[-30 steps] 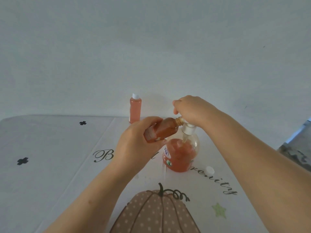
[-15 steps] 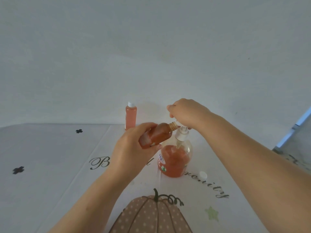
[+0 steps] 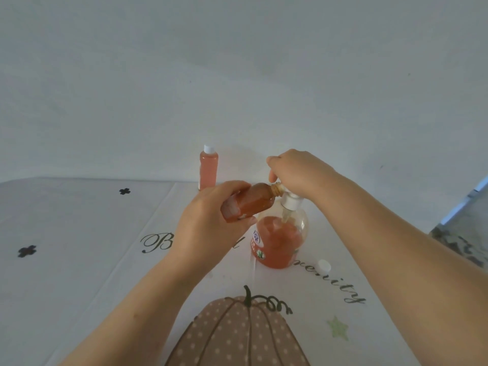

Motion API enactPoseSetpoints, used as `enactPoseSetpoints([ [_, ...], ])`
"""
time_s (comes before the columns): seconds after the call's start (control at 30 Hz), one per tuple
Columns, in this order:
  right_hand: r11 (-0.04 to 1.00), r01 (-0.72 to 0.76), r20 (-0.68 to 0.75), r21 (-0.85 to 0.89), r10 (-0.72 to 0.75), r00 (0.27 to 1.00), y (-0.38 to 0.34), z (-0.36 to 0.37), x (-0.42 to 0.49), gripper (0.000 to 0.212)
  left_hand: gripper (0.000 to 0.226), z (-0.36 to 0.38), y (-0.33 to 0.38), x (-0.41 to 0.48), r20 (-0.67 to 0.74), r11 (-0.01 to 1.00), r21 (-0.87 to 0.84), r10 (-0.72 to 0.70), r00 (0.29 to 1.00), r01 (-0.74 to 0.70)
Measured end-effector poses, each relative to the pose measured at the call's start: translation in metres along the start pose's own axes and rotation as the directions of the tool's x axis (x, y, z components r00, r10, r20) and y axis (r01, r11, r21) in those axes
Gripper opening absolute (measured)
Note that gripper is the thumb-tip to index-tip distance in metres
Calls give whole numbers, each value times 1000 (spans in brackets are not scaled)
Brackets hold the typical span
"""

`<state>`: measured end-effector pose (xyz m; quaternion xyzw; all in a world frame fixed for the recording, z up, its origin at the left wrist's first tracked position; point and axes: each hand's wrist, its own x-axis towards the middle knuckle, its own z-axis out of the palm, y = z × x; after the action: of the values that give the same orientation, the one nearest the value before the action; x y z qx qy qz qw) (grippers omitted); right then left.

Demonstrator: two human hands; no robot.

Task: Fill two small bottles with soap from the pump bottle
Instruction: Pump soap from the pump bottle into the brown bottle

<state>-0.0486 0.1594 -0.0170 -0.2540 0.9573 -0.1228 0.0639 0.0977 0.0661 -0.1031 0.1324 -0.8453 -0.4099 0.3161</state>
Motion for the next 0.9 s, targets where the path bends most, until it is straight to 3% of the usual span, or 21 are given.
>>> enactPoseSetpoints([
  [0.17,998,-42,-12,56,43,999,-2,-4,1,37,48,-1,1,0,-1,1000,10,11,1000,-11],
  [0.57,999,-27,-48,-28,25,999,-7,-15,-4,41,48,-4,4,0,-46,1000,19,13,999,-12],
  [0.9,999,-20,-6,-49,20,1000,-9,-7,-2,33,50,-2,0,1,-49,998,64,17,999,-14],
])
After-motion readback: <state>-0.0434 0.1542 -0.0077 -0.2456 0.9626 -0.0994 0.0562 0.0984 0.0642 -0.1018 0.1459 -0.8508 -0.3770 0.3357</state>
